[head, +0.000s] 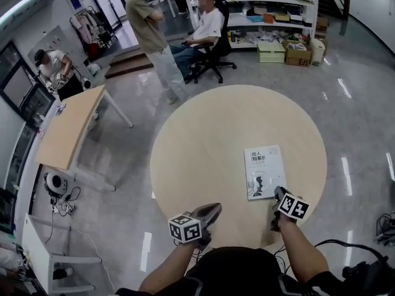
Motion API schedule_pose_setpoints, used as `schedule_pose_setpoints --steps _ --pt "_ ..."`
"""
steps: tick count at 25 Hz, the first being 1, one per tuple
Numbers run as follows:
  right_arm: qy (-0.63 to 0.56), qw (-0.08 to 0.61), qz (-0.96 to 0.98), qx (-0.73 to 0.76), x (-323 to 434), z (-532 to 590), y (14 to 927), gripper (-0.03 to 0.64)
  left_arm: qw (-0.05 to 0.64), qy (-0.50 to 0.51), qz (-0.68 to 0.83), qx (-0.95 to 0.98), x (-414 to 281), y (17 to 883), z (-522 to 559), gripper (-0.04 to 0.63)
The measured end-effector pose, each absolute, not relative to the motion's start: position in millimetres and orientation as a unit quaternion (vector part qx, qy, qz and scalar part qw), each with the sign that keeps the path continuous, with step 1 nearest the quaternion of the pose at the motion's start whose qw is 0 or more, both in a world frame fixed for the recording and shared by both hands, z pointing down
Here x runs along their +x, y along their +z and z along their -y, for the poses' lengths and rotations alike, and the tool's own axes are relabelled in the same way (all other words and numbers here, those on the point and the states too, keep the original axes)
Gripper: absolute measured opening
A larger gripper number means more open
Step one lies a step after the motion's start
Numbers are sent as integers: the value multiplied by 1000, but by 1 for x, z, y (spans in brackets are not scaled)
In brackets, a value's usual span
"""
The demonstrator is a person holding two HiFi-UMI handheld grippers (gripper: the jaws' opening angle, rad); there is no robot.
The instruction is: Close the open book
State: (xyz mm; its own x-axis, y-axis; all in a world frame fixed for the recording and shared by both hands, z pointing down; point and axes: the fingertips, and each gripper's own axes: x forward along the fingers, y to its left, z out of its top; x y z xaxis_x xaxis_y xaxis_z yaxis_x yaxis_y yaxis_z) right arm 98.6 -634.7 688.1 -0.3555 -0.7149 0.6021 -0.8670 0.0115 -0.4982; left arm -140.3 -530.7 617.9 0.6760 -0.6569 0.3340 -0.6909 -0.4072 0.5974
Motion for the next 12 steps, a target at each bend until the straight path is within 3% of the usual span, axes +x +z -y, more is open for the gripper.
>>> schedule_pose_setpoints --steps 4,12 --pt "327 74 795 506 78 653 616 -2 323 21 420 848 -158 591 545 -11" --pt "215 84 869 438 54 652 546 -2 264 2 442 857 -166 543 568 -11"
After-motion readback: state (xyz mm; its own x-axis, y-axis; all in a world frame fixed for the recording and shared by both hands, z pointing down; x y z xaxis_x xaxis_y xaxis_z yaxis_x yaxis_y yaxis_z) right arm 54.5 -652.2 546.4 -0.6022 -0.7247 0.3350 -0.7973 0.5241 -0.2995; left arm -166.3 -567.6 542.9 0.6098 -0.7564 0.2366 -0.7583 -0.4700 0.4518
